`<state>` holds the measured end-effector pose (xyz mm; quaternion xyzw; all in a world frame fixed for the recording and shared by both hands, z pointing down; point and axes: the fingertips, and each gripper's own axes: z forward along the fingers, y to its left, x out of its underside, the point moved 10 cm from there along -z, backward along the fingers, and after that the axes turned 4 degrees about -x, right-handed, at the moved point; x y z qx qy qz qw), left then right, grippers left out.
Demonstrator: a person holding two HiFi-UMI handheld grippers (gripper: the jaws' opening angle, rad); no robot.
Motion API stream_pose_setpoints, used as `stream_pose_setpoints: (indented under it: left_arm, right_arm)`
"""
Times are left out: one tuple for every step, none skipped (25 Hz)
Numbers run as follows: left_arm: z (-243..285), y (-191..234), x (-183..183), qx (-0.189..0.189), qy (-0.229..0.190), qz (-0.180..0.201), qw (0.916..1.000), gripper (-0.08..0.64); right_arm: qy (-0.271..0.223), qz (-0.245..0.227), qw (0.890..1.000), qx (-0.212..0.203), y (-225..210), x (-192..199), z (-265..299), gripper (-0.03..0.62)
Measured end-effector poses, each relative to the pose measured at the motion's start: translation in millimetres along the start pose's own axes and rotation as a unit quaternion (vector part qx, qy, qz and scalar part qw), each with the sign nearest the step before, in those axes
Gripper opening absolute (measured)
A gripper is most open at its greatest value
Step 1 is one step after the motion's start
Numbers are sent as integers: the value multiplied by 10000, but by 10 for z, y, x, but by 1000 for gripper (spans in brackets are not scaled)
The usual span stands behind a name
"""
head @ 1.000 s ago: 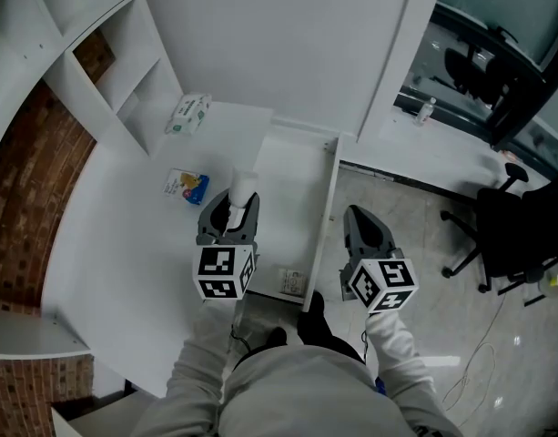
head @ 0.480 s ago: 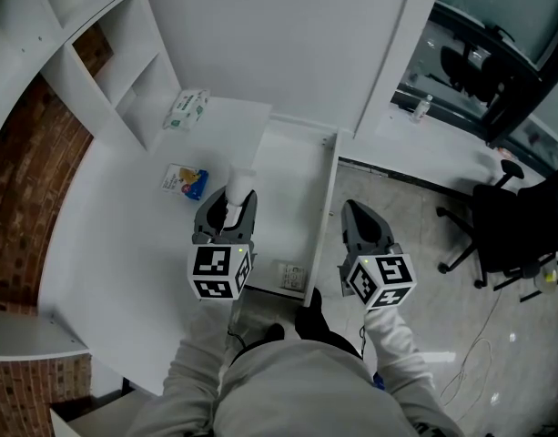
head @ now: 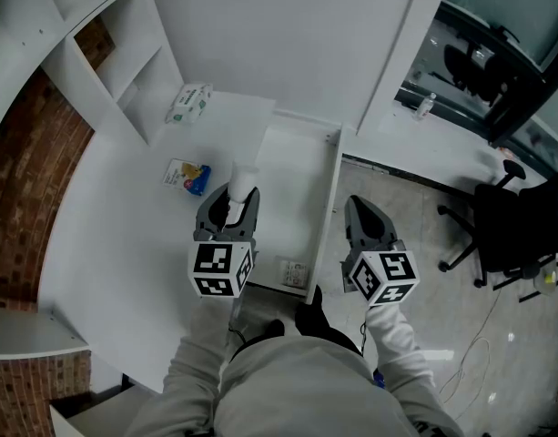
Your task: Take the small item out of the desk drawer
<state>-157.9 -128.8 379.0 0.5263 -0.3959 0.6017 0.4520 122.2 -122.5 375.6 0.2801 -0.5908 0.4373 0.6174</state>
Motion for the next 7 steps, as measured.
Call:
stream_pose_setpoints:
  left_arm:
    - [1, 2, 1, -4, 0, -1, 10000, 176]
    - [3, 3, 0, -11, -2, -3, 10000, 176]
    - [8, 3, -1, -19, -5, -5, 10000, 176]
    - [13, 4, -2, -27, -9, -8, 10000, 176]
    - [18, 5, -5, -33, -13, -11, 10000, 176]
    - [23, 7, -7, -38, -18, -13, 10000, 176]
    - [29, 8, -10, -42, -23, -15, 10000, 176]
  right_arm:
    - [-6, 9, 10000, -4, -2, 0, 4, 26]
    - [-12, 20, 10000, -12, -7, 1, 8, 26]
    - [-16, 30, 10000, -20, -13, 1, 12, 26]
    - [-19, 36, 10000, -26, -18, 1, 16, 26]
    - [-20, 39, 10000, -31, -24, 1, 20, 26]
    - [-21, 40, 10000, -34, -28, 0, 23, 26]
    - [-22, 41, 10000, -37, -33, -1, 26, 26]
